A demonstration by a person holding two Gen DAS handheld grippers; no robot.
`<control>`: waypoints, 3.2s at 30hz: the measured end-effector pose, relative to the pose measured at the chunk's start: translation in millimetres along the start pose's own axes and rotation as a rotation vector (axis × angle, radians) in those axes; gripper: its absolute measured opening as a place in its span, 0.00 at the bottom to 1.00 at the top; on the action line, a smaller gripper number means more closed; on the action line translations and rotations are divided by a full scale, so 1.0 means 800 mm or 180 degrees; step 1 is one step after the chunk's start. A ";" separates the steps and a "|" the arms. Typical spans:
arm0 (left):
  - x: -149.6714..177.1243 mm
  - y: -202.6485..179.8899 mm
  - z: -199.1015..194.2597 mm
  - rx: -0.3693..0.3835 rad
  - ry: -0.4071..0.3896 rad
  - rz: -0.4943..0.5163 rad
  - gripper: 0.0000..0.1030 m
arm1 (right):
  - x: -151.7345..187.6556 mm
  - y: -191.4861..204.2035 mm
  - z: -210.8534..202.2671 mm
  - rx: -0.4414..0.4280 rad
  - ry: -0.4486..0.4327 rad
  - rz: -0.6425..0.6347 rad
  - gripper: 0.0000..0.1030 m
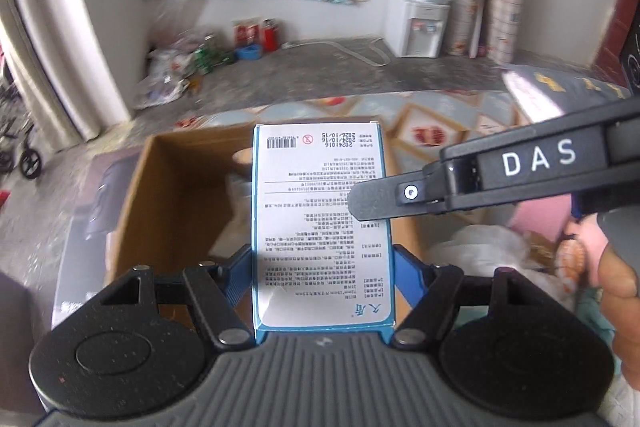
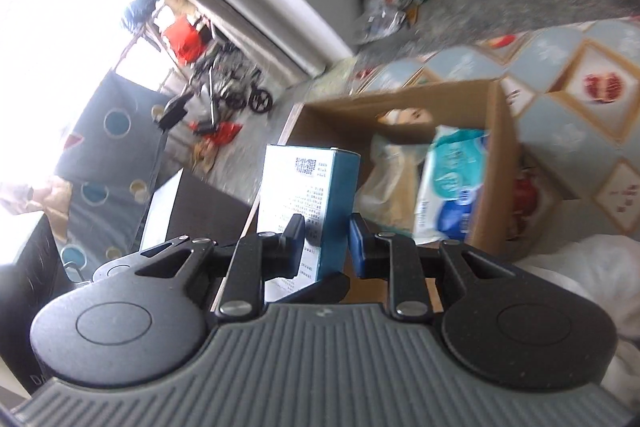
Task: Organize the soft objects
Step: 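Carry the carton with the right gripper to the cardboard box, then lower the carton into the box and open the right gripper, then grasp the pink knitted cloth with the left gripper and lift it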
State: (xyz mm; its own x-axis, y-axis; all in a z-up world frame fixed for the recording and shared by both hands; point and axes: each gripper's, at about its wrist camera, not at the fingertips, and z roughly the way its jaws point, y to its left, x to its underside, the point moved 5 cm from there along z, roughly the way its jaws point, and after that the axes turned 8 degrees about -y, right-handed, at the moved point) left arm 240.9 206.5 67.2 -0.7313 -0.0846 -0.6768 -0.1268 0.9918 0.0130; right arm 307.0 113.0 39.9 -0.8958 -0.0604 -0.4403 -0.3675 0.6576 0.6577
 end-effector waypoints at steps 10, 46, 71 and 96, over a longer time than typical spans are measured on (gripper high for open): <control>0.000 0.108 0.106 -0.0385 0.0303 -0.0157 0.71 | -0.029 0.002 0.173 -0.0006 0.0603 0.0259 0.19; -0.006 -0.005 0.030 0.0151 -0.0200 0.0030 0.79 | -0.030 -0.079 0.002 0.0196 -0.0222 0.0125 0.31; 0.002 -0.356 0.184 0.1503 0.0381 0.1446 0.92 | 0.039 -0.432 -0.212 0.1396 -0.0638 0.1284 0.43; 0.007 -0.402 0.262 0.1400 0.0655 0.1648 0.80 | 0.017 -0.455 -0.148 0.1286 -0.0555 0.1311 0.27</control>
State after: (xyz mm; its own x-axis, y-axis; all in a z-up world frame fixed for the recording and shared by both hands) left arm 418.2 -93.3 -95.2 -0.7417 0.4348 -0.5107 0.5219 0.8524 -0.0323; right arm 398.7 -216.1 -133.0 -0.8776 0.3616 -0.3148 0.1558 0.8361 0.5261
